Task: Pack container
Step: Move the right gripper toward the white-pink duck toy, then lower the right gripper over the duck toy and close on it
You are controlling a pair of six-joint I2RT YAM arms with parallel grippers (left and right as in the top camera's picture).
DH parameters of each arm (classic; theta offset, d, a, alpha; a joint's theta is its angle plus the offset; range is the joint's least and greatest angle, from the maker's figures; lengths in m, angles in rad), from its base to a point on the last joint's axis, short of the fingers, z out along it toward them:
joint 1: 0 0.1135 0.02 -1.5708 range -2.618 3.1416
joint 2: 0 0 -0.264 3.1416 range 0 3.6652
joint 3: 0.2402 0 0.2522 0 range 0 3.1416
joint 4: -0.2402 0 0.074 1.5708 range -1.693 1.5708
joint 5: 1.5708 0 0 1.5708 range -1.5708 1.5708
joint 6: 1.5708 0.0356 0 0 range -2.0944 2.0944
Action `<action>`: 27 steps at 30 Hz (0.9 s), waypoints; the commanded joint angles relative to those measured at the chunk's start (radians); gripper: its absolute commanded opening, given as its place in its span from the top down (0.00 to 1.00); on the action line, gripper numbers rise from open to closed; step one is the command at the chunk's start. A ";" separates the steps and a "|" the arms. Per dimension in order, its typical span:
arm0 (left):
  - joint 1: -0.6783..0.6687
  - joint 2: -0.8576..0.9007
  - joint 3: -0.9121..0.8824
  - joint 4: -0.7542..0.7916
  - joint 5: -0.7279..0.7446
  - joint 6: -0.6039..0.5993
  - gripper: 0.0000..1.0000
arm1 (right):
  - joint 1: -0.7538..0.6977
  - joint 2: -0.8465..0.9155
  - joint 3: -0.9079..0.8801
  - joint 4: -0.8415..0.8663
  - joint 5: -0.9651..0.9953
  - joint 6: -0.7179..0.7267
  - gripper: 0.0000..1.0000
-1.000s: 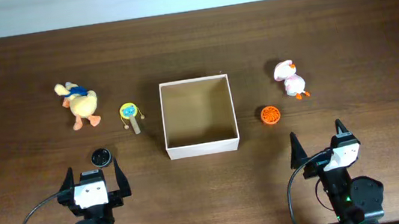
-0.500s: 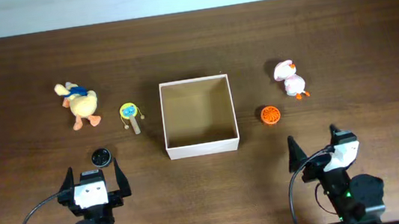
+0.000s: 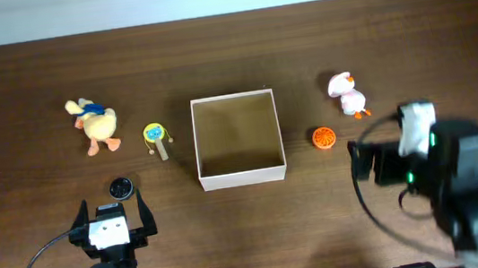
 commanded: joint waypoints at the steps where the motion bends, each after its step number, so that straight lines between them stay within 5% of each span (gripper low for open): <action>1: -0.006 -0.008 -0.009 0.004 0.008 -0.006 0.01 | 0.006 0.206 0.214 -0.087 -0.009 -0.108 0.01; 6: -0.006 -0.008 -0.009 0.004 0.008 -0.006 0.01 | 0.006 0.463 0.398 -0.103 -0.075 -0.108 0.01; 27: -0.006 -0.008 -0.009 0.004 0.008 -0.006 0.01 | 0.003 0.924 0.402 0.202 0.235 -0.211 0.03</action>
